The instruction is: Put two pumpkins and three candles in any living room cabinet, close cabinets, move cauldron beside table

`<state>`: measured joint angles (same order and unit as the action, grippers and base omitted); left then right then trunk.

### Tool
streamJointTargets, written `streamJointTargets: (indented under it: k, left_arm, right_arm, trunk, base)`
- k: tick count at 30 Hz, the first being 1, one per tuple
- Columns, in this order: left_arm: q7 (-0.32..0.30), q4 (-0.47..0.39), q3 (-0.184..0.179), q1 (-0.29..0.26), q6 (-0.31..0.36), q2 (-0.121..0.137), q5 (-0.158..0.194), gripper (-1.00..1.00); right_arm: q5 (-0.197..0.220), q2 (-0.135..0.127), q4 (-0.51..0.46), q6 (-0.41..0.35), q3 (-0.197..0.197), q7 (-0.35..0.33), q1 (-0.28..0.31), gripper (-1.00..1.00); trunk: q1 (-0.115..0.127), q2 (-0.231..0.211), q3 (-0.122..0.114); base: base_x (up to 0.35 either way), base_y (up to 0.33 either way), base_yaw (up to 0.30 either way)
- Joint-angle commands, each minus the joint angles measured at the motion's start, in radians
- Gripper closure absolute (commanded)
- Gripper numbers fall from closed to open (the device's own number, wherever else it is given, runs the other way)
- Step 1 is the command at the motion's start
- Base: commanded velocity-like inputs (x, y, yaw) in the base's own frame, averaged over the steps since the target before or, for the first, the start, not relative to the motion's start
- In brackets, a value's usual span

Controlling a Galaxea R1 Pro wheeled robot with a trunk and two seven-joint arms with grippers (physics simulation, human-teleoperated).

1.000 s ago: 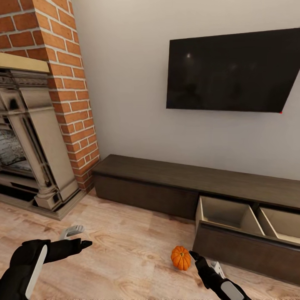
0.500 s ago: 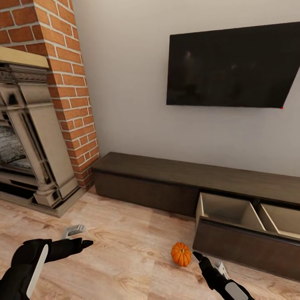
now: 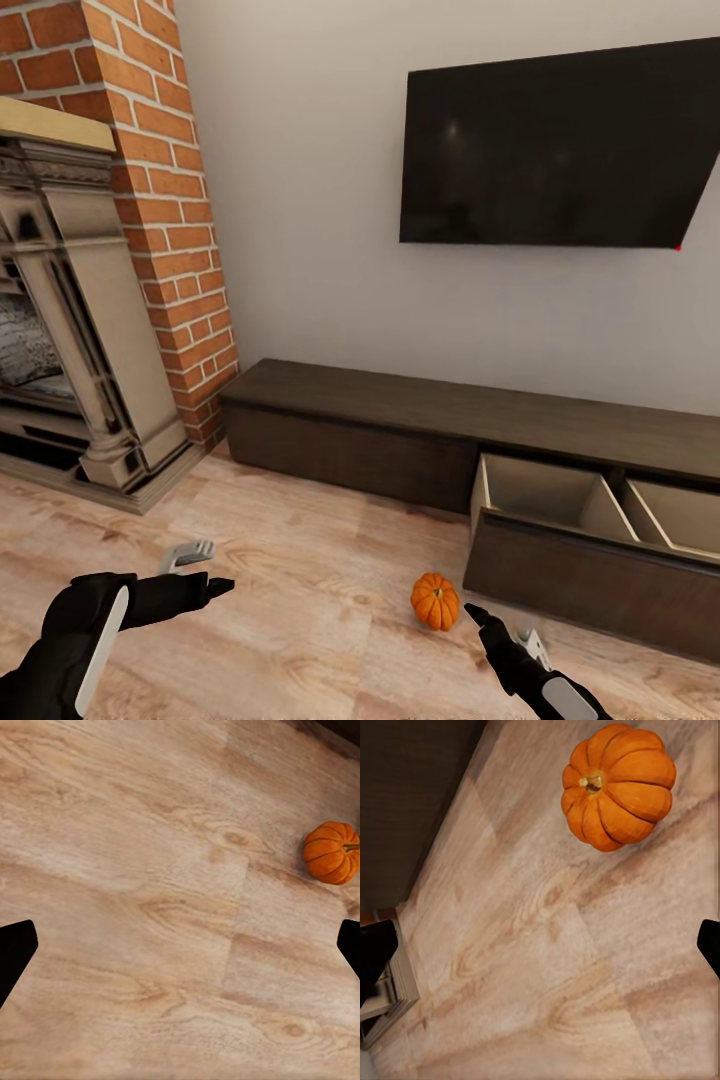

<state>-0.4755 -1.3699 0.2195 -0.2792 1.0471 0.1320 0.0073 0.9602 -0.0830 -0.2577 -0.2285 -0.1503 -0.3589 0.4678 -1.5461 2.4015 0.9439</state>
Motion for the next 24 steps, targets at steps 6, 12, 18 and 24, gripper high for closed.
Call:
streamJointTargets:
  k: [6, 12, 18, 24]
  left_arm:
    - [0.0, 0.0, 0.001, 0.0, 0.0, 0.001, 0.0, -1.0]
    - [0.0, 0.0, 0.004, 0.0, 0.0, 0.004, 0.002, -1.0]
    - [0.0, 0.0, 0.004, 0.0, 0.0, 0.005, 0.002, -1.0]
    - [-0.002, 0.0, 0.004, 0.0, 0.0, 0.006, 0.002, -1.0]
  right_arm:
    - [0.0, 0.0, 0.0, 0.001, 0.0, 0.0, 0.0, -1.0]
    - [0.0, 0.0, 0.0, 0.001, 0.0, 0.0, 0.0, -1.0]
    - [0.0, 0.0, 0.0, 0.002, 0.0, 0.0, 0.0, -1.0]
    - [-0.001, 0.0, 0.0, 0.002, 0.0, 0.001, 0.0, -1.0]
  trunk:
    - [-0.023, 0.042, 0.019]
    - [-0.046, 0.084, 0.038]
    - [-0.056, 0.099, 0.059]
    - [-0.058, 0.1, 0.075]
  base:
    - [0.0, 0.0, 0.0]
    - [0.0, 0.0, 0.0]
    - [0.0, 0.0, 0.0]
    - [0.0, 0.0, 0.0]
